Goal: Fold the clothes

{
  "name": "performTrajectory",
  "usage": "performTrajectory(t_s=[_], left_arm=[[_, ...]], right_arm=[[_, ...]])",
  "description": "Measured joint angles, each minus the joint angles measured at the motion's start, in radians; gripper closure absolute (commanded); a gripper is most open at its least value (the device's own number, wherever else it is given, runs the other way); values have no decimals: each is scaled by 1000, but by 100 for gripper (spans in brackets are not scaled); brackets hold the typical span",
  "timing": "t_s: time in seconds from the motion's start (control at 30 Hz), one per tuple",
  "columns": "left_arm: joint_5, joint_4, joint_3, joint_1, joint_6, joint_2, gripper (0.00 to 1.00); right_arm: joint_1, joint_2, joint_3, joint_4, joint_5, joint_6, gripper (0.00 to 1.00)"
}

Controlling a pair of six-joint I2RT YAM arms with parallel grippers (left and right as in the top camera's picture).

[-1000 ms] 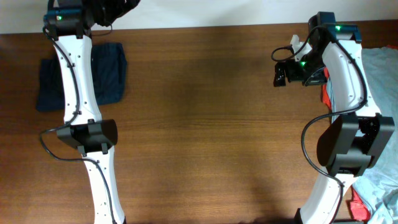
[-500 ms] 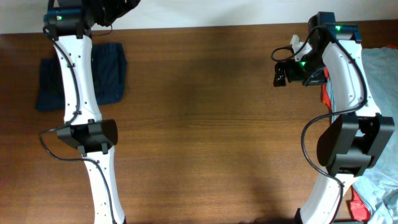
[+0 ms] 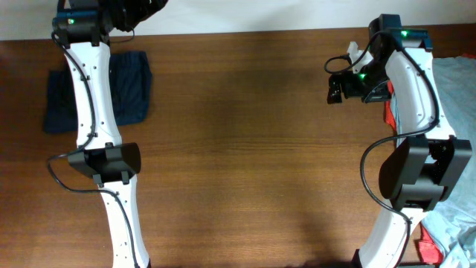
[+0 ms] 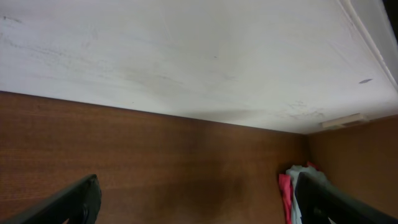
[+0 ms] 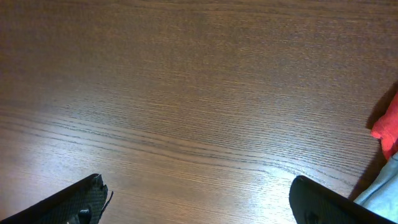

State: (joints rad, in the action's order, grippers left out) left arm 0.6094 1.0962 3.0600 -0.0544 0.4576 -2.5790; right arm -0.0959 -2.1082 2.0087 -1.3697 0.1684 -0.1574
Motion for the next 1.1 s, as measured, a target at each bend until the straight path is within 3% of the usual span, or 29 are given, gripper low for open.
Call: performTrajectory(t_s=[0.37, 1.1], left_arm=[[0, 0, 0, 0, 0, 0, 1], [0, 0, 0, 0, 0, 0, 1]], right_arm=[[6, 72, 0, 0, 0, 0, 1], [51, 839, 0, 0, -5, 0, 1]])
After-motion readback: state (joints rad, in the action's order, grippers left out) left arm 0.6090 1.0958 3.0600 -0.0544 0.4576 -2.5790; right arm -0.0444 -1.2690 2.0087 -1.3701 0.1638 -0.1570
